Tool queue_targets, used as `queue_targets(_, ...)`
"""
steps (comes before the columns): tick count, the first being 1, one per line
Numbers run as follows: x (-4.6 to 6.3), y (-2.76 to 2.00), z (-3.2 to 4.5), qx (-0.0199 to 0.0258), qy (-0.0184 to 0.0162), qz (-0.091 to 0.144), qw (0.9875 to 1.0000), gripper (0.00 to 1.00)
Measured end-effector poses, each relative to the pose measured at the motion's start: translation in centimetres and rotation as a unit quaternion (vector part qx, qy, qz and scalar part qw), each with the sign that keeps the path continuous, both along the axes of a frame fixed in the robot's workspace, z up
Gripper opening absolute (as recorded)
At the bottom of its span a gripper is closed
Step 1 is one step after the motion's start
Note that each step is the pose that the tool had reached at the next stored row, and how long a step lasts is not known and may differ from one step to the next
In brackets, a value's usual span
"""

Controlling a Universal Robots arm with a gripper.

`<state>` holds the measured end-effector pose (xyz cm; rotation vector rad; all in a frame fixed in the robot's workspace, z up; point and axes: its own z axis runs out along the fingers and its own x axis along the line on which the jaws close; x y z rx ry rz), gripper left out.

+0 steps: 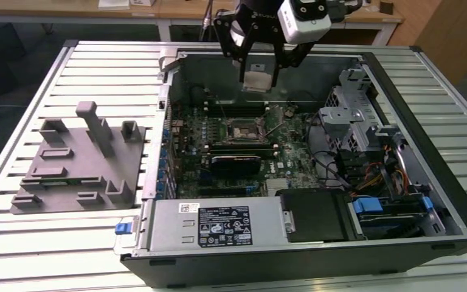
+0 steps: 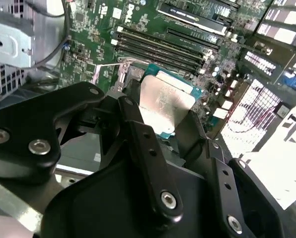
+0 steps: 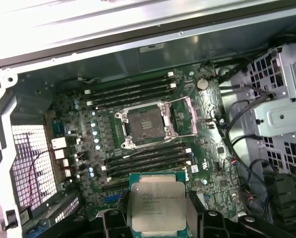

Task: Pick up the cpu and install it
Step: 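Place the cpu into insertion slot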

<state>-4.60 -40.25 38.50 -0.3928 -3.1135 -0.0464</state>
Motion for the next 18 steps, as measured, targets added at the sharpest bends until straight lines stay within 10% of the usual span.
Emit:
queue_targets(9, 0.00, 0.06, -0.10, -0.0046, 0.0000, -0.054, 0.9985, 0.53)
queue_targets(18, 0.01, 0.15, -0.19, -0.0068, 0.0002, -0.109, 0.9940, 0.53)
